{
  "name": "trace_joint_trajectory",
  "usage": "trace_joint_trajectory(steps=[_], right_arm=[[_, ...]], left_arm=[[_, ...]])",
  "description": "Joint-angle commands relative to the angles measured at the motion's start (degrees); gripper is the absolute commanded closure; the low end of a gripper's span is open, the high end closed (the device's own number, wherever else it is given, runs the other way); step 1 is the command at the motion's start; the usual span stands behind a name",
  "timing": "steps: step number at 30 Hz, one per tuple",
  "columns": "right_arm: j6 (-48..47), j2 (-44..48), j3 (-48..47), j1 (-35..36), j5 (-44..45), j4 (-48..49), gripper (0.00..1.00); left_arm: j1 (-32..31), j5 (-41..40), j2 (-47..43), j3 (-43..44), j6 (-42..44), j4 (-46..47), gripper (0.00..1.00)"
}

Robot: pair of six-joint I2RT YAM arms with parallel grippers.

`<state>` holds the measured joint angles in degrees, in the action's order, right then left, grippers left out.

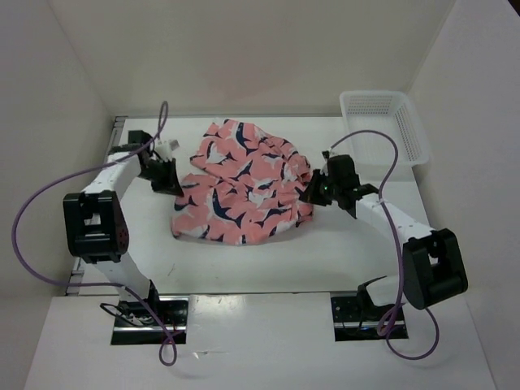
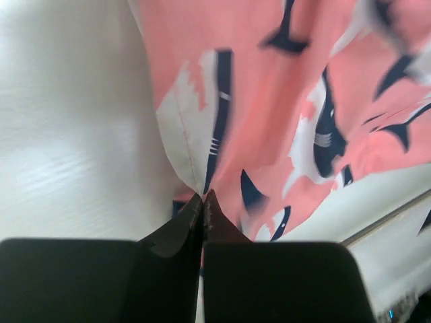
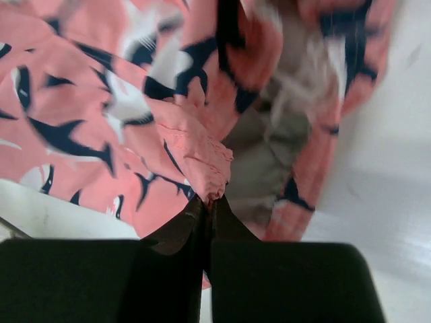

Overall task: Fold and stack the shorts
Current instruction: Flatten the shorts out

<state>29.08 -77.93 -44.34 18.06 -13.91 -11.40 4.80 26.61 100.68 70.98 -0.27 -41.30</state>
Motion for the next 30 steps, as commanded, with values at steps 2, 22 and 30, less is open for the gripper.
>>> trace_joint_trajectory(steps=[2,22,30], right_arm=[[-6.66,0.51,-18.69,-2.76,-0.85,4.02,1.00],[-5.00,-4.94,-25.83,-6.12,-6.12,3.93,1.00],[-3.15,-5.65,-17.98,-3.47,-6.05,7.00,1.00]], left_arm=[[4.25,2.57,-6.29,15.03,0.27,-2.12,1.00],[6.72,1.43,-12.18,19.48,0.27,-3.79,0.79],[3.82,-4.00,-4.54,4.35,0.27,-4.84,0.56]])
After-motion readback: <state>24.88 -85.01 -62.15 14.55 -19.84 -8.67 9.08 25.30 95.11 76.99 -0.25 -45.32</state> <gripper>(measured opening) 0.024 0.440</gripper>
